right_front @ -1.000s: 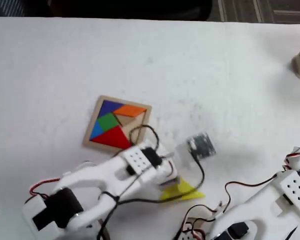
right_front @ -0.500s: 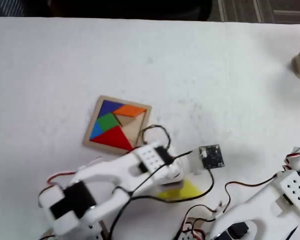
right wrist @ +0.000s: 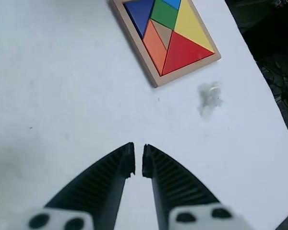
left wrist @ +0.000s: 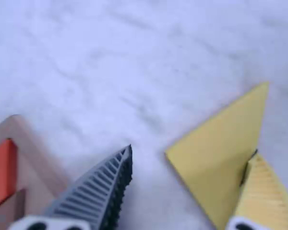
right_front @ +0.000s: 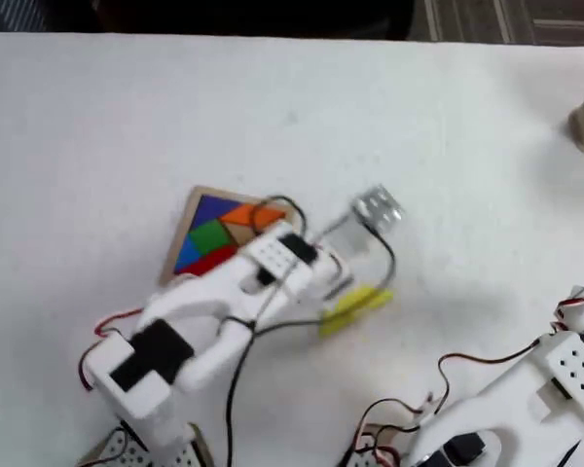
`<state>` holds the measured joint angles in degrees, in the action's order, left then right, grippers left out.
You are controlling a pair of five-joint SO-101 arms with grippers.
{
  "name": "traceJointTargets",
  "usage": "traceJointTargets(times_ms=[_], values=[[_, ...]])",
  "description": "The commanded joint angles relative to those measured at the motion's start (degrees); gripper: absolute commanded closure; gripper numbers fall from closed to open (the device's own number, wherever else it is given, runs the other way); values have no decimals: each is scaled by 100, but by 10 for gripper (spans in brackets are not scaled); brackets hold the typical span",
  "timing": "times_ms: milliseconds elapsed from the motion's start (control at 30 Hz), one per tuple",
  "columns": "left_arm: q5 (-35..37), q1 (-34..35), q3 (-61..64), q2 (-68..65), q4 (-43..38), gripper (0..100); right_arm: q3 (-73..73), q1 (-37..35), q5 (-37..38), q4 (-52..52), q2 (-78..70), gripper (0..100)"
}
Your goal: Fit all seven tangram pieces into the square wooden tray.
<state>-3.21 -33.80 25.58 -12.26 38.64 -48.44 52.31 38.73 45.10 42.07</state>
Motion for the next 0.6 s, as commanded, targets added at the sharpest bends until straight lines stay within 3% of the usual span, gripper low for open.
traceJointTargets(times_ms=[0,300,433,567], values=[[220,409,-457,31,-176,627,26,48,-18,-84,48,964],[141,479,-404,66,-70,623,-88,92,-18,-101,92,964],[-932,136,-149,215,158,622,-141,110,-18,-119,92,964],[-1345,-84,97,409,149,622,-141,101,-18,-119,92,964]])
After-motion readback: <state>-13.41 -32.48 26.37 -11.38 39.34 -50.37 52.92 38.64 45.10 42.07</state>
